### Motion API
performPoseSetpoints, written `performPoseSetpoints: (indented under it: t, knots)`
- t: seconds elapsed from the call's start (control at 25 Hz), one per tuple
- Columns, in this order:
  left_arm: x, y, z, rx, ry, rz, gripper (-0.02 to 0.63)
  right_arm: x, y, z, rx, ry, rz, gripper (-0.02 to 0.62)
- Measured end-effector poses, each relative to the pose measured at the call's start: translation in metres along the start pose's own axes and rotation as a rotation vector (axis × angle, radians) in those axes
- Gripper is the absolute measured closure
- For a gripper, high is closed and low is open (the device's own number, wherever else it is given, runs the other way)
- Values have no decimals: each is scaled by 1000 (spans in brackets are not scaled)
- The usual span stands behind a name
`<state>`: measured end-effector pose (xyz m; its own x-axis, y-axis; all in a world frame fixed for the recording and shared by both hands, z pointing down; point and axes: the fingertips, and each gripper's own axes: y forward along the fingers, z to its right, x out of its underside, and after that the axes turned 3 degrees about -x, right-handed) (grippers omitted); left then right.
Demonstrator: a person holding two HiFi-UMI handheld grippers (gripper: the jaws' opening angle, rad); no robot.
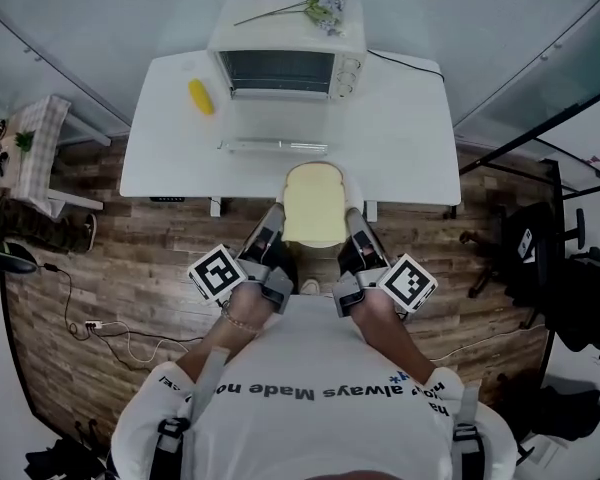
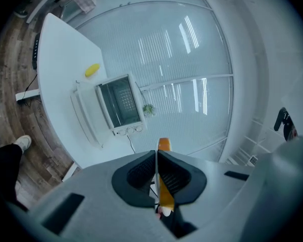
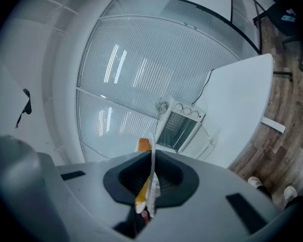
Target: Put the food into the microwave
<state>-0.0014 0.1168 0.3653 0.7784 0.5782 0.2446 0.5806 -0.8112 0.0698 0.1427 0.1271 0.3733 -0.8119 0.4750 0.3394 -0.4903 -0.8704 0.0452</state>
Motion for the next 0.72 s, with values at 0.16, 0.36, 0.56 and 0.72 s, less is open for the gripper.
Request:
performPoseSetpoints:
  t: [0.16,0.36,0.56,0.72]
  knots:
    - [-36,23,-1,16,-23,6,589,-6,43,-4,2,1,3,569]
    - [-91,46,-13,-2,-9,4,589,-7,102,-7,20,16,6,571]
    - [-148,71,-24,1,-22,5,589,-7,167,-15,17,2,2,570]
    - [-188,91,-27,23,-27,2,589,-8,210,-19,23,-4,4,569]
